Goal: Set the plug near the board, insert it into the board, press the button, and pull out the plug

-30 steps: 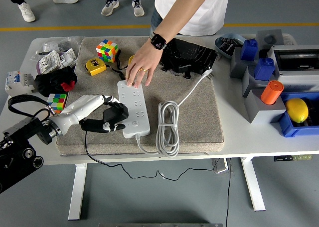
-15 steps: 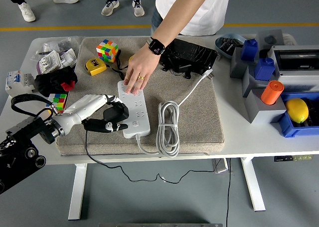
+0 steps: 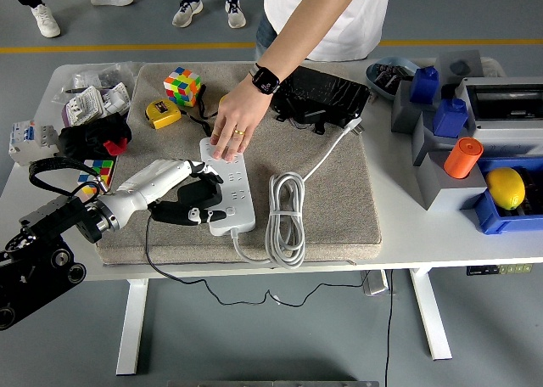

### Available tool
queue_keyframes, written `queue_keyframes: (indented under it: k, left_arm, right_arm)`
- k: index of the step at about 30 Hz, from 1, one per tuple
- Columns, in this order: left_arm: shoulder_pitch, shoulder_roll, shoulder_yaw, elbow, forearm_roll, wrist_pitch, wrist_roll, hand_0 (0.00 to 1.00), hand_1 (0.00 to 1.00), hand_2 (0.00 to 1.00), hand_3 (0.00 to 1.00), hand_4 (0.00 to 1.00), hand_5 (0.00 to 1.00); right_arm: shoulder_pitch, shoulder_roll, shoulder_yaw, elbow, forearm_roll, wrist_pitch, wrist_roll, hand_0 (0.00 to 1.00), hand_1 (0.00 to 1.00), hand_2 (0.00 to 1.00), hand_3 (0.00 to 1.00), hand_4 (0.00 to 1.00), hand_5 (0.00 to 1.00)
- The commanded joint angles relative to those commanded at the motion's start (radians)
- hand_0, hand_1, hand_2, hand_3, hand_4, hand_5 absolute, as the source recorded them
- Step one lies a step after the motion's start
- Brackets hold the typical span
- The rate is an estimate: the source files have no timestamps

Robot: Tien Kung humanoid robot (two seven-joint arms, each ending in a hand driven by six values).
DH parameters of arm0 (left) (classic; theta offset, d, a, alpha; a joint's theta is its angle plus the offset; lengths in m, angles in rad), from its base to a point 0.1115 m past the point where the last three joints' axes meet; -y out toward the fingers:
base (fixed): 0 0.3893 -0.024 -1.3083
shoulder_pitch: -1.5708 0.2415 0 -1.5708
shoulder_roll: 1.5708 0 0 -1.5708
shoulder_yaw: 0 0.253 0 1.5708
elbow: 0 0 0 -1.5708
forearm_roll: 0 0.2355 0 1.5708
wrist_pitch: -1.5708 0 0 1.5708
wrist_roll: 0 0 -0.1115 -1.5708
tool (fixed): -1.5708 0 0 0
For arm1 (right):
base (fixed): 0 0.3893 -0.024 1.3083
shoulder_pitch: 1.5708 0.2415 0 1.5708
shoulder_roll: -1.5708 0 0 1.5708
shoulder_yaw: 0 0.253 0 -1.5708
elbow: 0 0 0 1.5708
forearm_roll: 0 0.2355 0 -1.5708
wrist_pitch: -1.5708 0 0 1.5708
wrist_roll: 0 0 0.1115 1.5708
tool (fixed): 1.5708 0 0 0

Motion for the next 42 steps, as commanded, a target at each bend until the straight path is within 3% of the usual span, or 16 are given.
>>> queue_keyframes:
  k: [33, 42]
  left_arm:
    - [-0.006, -0.032, 0.042, 0.037, -0.021, -0.001, 0.003, 0.65, 0.69, 0.687, 0.688, 0.938, 0.723]
    - [0.01, -0.015, -0.045, 0.01, -0.014, 0.007, -0.009, 0.644, 0.689, 0.687, 0.688, 0.938, 0.723]
  right_arm:
    - [0.001, -0.003, -0.009, -0.001, 0.002, 0.0, 0.001, 0.705, 0.708, 0.706, 0.597, 0.998, 0.589]
    - [-0.004, -0.005, -0.016, 0.0, 0.001, 0.0, 0.001, 0.705, 0.708, 0.706, 0.597, 0.998, 0.59]
